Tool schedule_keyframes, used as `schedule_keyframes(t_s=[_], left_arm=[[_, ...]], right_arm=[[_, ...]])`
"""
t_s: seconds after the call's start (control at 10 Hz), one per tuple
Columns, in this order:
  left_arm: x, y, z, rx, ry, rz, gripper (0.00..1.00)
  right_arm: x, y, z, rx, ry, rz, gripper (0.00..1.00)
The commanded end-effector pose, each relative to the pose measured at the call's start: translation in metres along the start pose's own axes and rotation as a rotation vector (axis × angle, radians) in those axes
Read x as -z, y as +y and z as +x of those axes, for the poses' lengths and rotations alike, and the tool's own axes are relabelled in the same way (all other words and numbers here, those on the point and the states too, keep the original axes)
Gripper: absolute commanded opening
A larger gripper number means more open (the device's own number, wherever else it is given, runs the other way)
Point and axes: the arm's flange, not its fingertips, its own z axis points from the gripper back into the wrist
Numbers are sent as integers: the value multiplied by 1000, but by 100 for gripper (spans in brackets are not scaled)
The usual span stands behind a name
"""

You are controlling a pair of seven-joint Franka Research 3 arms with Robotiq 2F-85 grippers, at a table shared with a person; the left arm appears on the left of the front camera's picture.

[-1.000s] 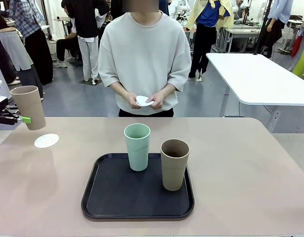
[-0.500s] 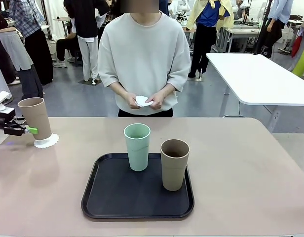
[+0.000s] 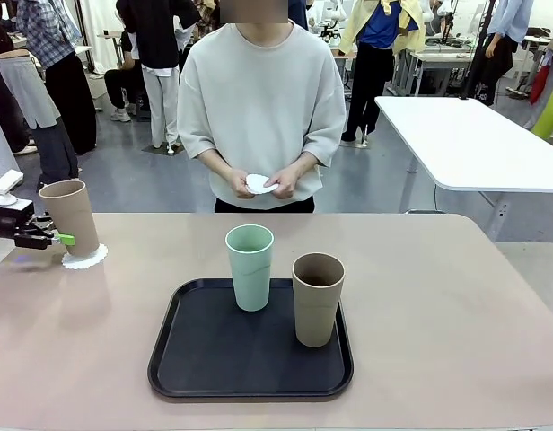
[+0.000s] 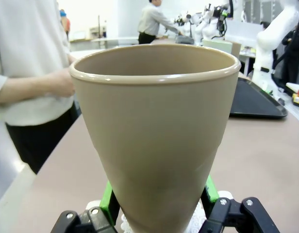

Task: Place coasters on the table and set cups on them.
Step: Pick up one Reusable plastic cup and place it on a coaster set by the human.

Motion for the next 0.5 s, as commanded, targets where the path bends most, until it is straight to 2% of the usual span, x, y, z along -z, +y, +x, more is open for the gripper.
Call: schedule_keyframes(t_s=[0.0,0.4], left_arm=[[-3,4,-1,8,-6,-5,82],[-3,0,-11,-7,12,-19,82]], right_arm=[[0,0,0,-7,-1,14,100],[0,0,0,-7,-1,14,100]])
